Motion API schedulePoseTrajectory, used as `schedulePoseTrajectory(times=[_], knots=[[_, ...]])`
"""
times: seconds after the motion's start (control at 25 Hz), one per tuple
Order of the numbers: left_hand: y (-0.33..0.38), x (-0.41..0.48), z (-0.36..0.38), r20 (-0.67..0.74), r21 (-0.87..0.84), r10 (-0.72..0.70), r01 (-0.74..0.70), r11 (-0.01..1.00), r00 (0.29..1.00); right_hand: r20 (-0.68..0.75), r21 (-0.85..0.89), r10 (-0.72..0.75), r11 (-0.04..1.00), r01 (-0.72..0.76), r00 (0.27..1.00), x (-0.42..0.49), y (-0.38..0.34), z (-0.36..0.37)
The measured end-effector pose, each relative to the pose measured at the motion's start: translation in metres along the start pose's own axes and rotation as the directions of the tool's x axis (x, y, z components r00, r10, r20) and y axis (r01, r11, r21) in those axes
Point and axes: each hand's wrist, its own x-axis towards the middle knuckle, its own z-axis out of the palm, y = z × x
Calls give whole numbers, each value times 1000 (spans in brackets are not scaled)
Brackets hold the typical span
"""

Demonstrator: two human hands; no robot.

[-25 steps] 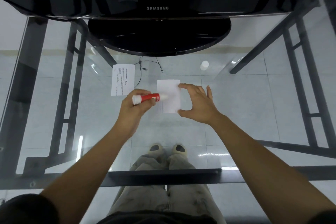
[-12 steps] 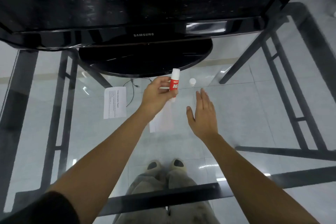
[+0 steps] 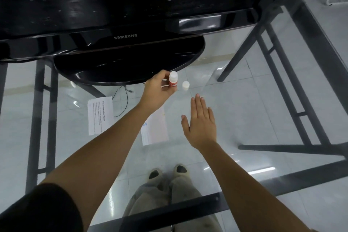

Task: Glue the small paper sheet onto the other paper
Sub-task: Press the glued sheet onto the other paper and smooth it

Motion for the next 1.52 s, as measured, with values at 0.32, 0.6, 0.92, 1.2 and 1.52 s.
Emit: schedulePoseTrajectory(times=[0.32,0.6,0.92,1.2,1.52], knots=[[-8,-25,-25,5,244,36,-36,969,999,27,24,16,1000,-16,1000,1,-6,-8],[-46,-106,-97,-77,507,-23,59,860,997,-56,380,44,925,-20,997,-25,-58,-22],[-64,-158,-96,-139,617,-38,116,778,990,38,464,180,868,-177,983,-40,-92,-17],[-57,-171,-71,-61,595,37,6,803,997,109,551,201,803,-227,974,-33,-96,-26],[-75,-159,-109,156,774,-38,-98,626,987,188,792,176,555,-255,966,-35,-70,-38]])
